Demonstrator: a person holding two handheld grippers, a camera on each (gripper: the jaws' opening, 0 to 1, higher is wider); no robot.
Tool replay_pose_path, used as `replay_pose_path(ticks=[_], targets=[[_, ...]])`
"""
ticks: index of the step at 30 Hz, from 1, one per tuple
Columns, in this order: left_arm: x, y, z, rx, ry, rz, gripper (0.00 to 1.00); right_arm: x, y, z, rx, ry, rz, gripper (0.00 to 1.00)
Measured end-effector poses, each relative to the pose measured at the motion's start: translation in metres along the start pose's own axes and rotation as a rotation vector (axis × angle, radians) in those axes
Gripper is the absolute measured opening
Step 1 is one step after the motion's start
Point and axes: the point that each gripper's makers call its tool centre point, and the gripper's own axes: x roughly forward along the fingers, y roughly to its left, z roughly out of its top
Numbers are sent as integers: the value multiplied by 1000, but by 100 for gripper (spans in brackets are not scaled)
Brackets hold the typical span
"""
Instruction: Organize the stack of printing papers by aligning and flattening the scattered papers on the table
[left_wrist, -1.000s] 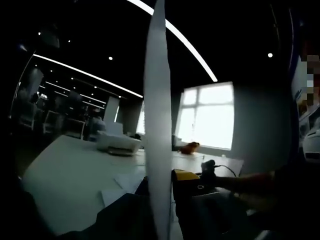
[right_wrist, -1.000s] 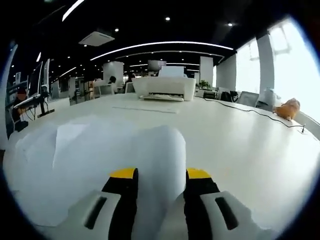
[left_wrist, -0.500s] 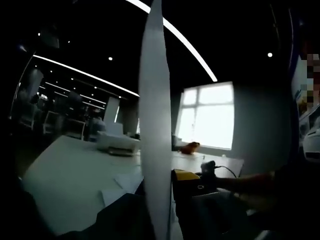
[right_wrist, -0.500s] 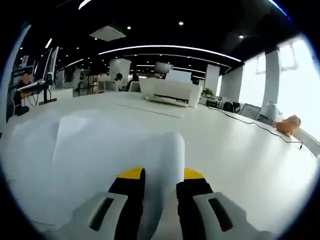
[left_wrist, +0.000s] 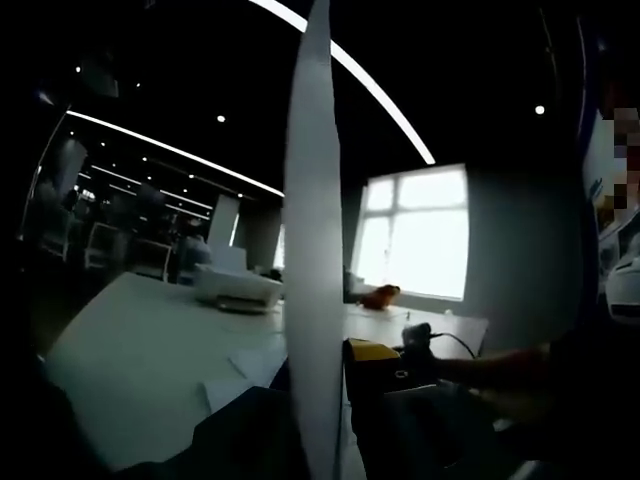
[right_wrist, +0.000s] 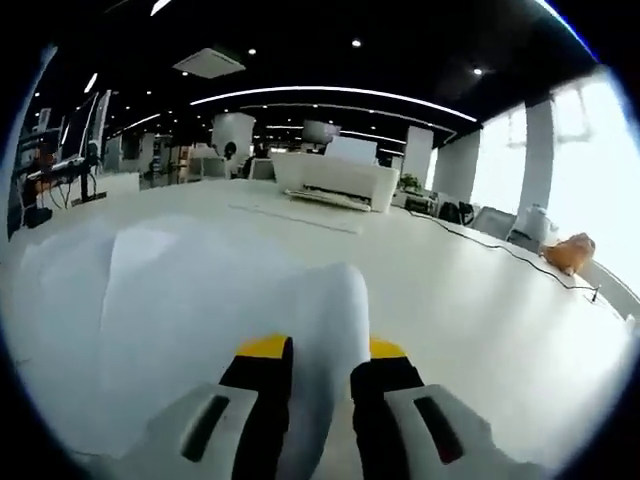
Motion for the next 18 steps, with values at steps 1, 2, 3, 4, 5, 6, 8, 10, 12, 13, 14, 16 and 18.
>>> replay_pose_path(ticks=[1, 2, 3, 4, 5, 6, 8, 10, 12, 13, 14, 16, 18], targets=[[0, 0, 0, 0, 0, 0, 6, 0, 1, 0, -16, -1, -8, 14], [0, 0, 0, 0, 0, 0, 6, 0, 2, 0, -17, -1, -9, 14], [0, 0, 0, 0, -1, -1, 6, 0, 2, 0, -21, -2, -11, 14], [0, 0, -1, -1, -1, -1, 6, -1, 1, 1, -23, -2, -11, 14], [0, 0, -1, -1, -1, -1, 6, -1, 2, 1, -25, -3, -6, 14], [-1, 0, -1, 0, 0, -1, 6, -1, 5, 1, -35, -7, 1, 14], [-1, 0, -2, -1, 0, 0, 6, -1, 7, 4, -83, -16, 2, 14], [-2, 1, -1, -2, -2, 3, 6, -2, 10, 6, -157, -22, -16, 12], [-3, 2, -1, -2, -3, 4, 6, -2, 13, 6, -175, -22, -14, 10], [-3, 1, -1, -2, -3, 4, 6, -2, 13, 6, -182, -22, -18, 10], [-3, 1, -1, -2, -3, 3, 6, -2, 14, 7, -187, -21, -21, 9], [-3, 1, -1, 0, -3, 2, 6, -2, 15, 7, -201, -17, -26, 9], [-2, 1, -2, 7, -1, 5, 6, -2, 16, 9, -275, -16, -44, 8]])
